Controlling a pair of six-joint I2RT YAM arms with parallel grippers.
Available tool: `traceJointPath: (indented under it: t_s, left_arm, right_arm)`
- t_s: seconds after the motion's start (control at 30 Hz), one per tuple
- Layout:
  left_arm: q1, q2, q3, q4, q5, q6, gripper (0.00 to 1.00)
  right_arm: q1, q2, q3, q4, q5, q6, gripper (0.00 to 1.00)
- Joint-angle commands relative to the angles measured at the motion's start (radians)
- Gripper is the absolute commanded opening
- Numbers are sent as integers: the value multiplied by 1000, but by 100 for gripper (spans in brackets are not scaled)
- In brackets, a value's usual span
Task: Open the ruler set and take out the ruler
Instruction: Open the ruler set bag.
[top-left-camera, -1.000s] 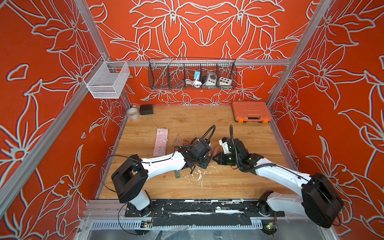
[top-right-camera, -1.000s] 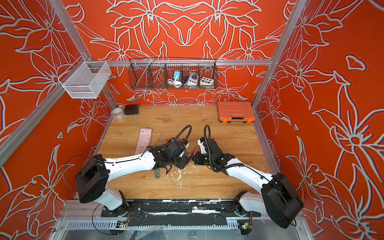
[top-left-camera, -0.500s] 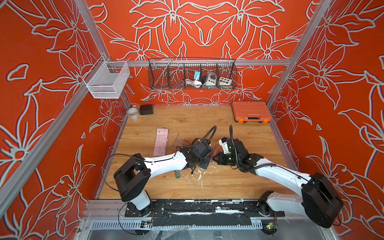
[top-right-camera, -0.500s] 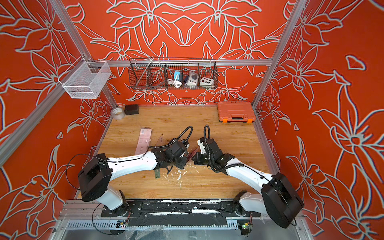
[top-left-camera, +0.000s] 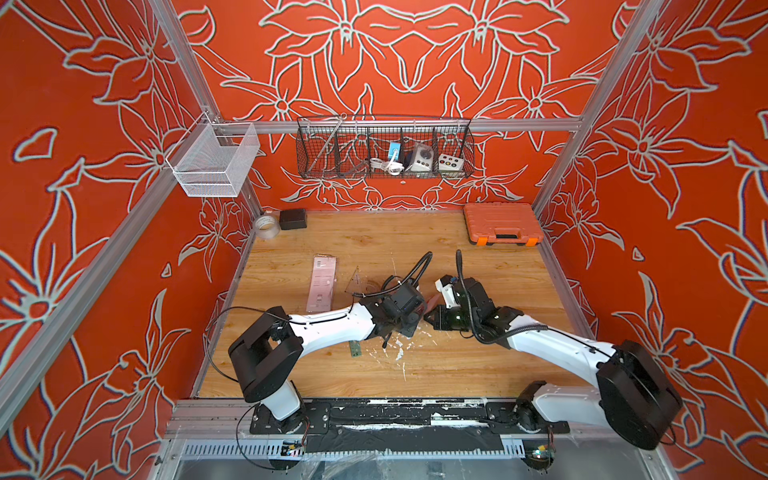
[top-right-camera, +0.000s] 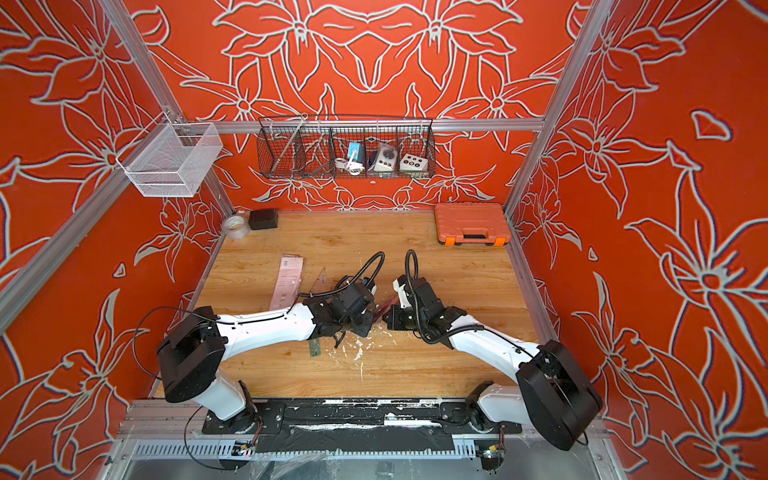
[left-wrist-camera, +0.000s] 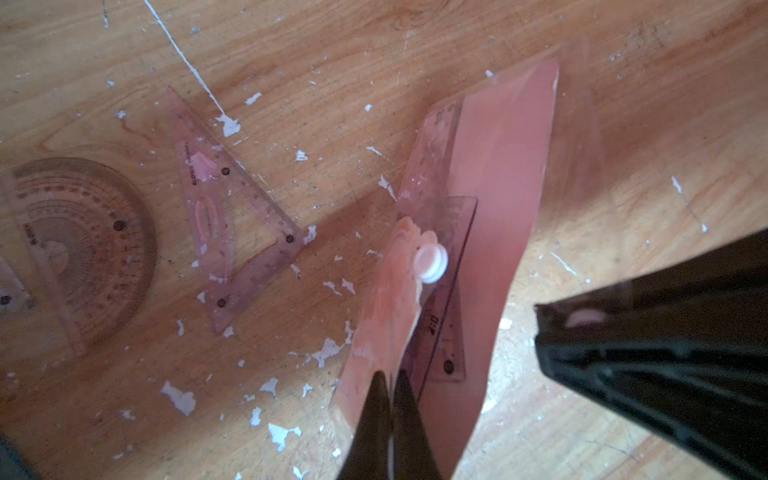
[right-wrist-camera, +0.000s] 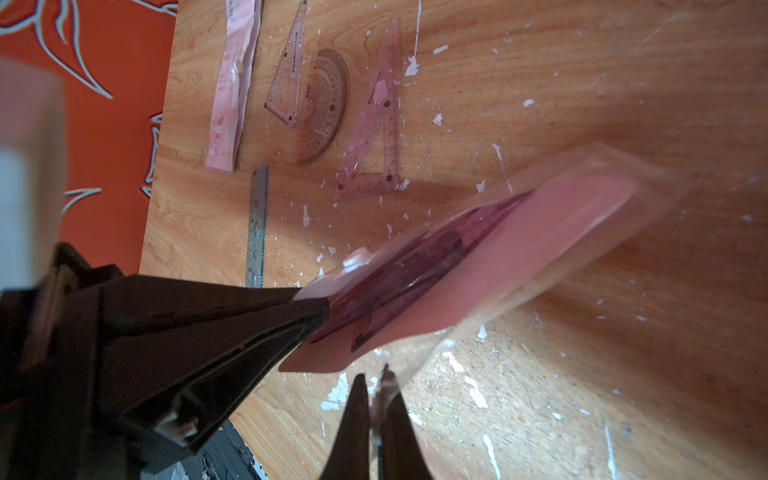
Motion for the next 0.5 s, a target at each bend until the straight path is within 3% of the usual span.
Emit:
traceJointPath:
  t_s: [0.0,0.47]
  left_arm:
    - [1,-56,-42,-26,-68,-23,0]
    - [1,-255,-244,45,-187,-96,0]
  right_arm:
    - [2,15,15,-6,38,-11,0]
    - [8,235,80,38,-27,-30,0]
